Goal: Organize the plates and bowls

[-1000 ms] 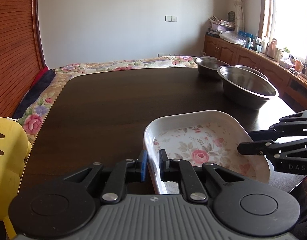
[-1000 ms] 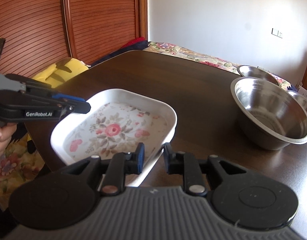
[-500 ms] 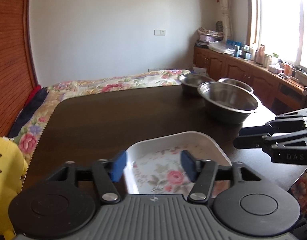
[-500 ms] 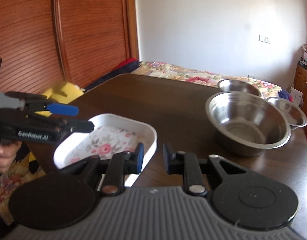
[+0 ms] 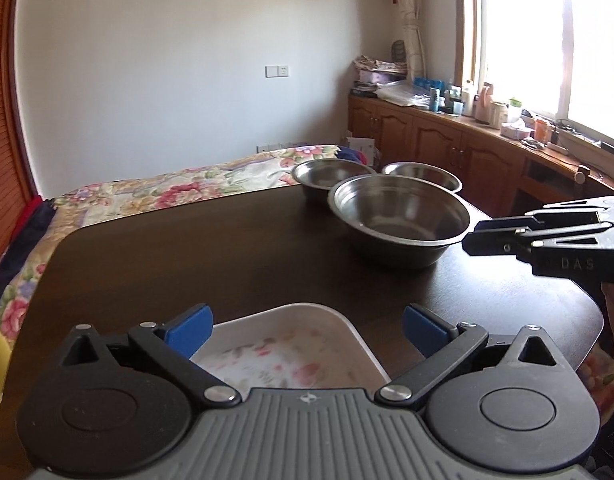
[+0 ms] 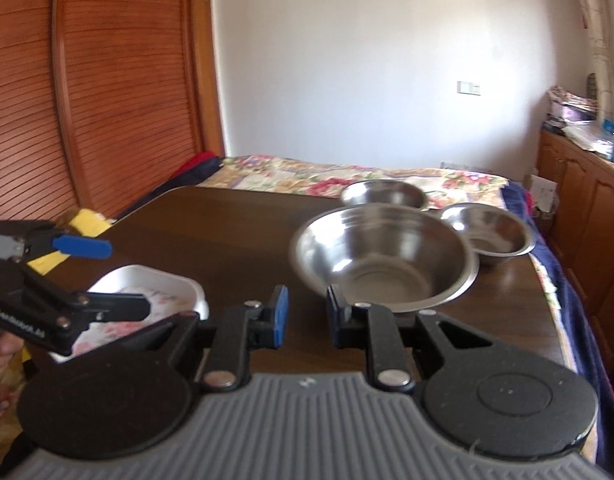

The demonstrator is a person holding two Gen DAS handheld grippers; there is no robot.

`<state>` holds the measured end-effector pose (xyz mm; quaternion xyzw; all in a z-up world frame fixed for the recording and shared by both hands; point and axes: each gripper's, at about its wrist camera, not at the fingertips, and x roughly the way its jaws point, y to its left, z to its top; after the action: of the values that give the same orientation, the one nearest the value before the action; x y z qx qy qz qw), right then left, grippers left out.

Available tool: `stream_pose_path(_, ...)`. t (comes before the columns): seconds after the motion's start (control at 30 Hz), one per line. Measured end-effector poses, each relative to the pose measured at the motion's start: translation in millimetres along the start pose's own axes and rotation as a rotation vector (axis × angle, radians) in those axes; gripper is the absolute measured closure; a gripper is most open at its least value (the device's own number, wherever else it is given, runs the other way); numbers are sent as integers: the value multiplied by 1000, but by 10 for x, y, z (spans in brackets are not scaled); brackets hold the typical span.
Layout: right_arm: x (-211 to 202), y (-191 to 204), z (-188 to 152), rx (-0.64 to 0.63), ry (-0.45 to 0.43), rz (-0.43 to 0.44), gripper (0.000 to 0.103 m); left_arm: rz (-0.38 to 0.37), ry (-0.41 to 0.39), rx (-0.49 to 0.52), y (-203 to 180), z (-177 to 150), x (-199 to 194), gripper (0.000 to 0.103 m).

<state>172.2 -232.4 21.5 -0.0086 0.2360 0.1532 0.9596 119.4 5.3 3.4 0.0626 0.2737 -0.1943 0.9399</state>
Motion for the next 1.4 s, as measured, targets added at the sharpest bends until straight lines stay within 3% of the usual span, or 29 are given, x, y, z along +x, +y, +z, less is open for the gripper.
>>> stream_pose_path(0.33,55,-443,-5,22,-60,-96,79,-27,36,69,-186,149,218,0)
stream_pose_path(0.43,114,-546,-11,27,-74,-108,64,-53,47,53,-221,194,281,0)
stream_pose_path(0.57,193,-638,-31,18,-88,-130,61,-75,42,33,-256,273,377,0)
stream_pose_path(0.67,268,-729,-59,23,-94,-134,53,-59,32,34,-291,354,460,0)
stream_pose_path(0.83,407,-878,-74,66,-93,-114,53,-72,24,14,-296,478,610,1)
stream_pose_path(1.07,588,-1013,-77,96,-95,-94,53,-97,45,-4,-274,607,858,19)
stream_pose_path(1.2,652,-1072,-94,119,-91,-72,53,-92,57,-14,-266,647,987,37)
stream_pose_path(1.4,715,-1078,-114,128,-87,-60,53,-68,59,-28,-253,680,1161,39)
